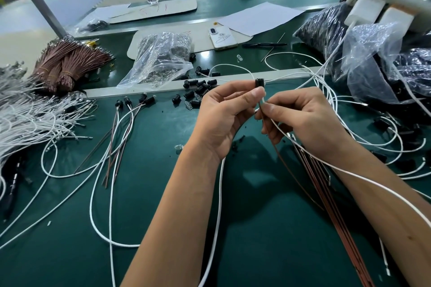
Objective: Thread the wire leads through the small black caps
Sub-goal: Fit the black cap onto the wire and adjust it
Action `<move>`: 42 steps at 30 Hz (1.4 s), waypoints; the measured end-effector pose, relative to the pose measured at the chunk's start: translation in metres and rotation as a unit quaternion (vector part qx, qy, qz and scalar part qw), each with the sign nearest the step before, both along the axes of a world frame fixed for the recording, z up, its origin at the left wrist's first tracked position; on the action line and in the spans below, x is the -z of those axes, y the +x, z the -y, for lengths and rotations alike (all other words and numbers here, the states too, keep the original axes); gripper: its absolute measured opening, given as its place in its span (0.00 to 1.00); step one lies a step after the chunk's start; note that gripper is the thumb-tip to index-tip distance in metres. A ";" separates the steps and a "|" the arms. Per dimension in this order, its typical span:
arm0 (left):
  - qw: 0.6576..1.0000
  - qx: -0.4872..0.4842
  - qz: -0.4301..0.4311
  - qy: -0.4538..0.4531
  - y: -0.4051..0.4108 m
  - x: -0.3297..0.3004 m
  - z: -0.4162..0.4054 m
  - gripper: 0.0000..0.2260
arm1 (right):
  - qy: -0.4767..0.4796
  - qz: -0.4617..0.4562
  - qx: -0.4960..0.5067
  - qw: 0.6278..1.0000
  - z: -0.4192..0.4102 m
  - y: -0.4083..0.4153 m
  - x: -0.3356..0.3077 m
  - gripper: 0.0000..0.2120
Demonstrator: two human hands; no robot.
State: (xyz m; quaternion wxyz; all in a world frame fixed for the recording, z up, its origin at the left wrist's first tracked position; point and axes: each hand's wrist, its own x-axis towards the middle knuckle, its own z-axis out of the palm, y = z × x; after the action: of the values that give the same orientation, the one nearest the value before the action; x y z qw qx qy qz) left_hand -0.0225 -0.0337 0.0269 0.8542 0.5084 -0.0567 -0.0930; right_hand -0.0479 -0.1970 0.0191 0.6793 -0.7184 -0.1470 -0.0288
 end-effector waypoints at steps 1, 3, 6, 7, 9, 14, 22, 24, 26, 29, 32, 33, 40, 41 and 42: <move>1.000 0.000 0.000 -0.002 0.000 0.000 0.000 0.15 | 0.000 0.001 0.000 1.000 0.000 0.000 0.000 0.10; 1.000 -0.002 -0.001 -0.002 0.000 0.001 0.000 0.14 | -0.003 0.002 -0.001 1.000 0.000 0.000 0.000 0.10; 1.000 -0.006 -0.008 -0.004 -0.001 0.001 0.003 0.13 | -0.004 0.005 -0.001 1.000 0.000 0.001 0.001 0.11; 1.000 -0.008 -0.012 -0.007 -0.001 0.001 0.004 0.12 | -0.001 0.007 -0.002 1.000 0.000 0.001 0.000 0.11; 1.000 -0.008 -0.023 -0.019 -0.002 0.002 0.006 0.08 | 0.006 0.007 -0.004 1.000 0.000 0.001 0.000 0.12; 0.998 0.013 -0.055 -0.038 -0.001 0.002 0.007 0.07 | 0.003 0.007 -0.010 1.000 0.001 0.002 0.001 0.11; 0.998 0.026 -0.060 -0.025 0.000 0.001 0.003 0.07 | -0.008 0.010 -0.007 1.000 0.002 0.004 0.003 0.11; 0.998 0.019 -0.057 -0.031 0.000 0.001 0.003 0.09 | -0.009 0.011 -0.002 1.000 0.002 0.004 0.003 0.11; 0.998 0.011 -0.057 -0.038 0.000 0.002 0.005 0.10 | -0.009 0.010 0.003 1.000 0.002 0.005 0.003 0.12; 0.997 -0.002 -0.057 -0.053 -0.001 0.004 0.009 0.06 | -0.007 0.005 0.005 1.000 0.002 0.005 0.004 0.12; 0.996 -0.011 -0.059 -0.065 -0.001 0.005 0.012 0.05 | -0.008 0.002 0.004 1.000 0.003 0.006 0.004 0.11; 0.996 -0.015 -0.059 -0.066 -0.001 0.006 0.013 0.05 | -0.011 0.003 0.003 1.000 0.003 0.006 0.004 0.11; 0.996 -0.029 -0.058 -0.068 -0.001 0.007 0.014 0.06 | -0.025 0.012 -0.002 1.000 0.003 0.006 0.005 0.12; 0.996 -0.031 -0.057 -0.067 -0.001 0.007 0.014 0.06 | -0.028 0.014 -0.001 1.000 0.004 0.007 0.006 0.12; 0.996 -0.032 -0.057 -0.065 0.000 0.007 0.014 0.06 | -0.030 0.015 -0.001 0.999 0.004 0.007 0.006 0.12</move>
State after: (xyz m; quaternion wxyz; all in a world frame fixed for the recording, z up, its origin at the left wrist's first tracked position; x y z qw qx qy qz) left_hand -0.0228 -0.0473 0.0196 0.8896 0.4476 0.0029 -0.0905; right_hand -0.0409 -0.2009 0.0132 0.6555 -0.7375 -0.1588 -0.0347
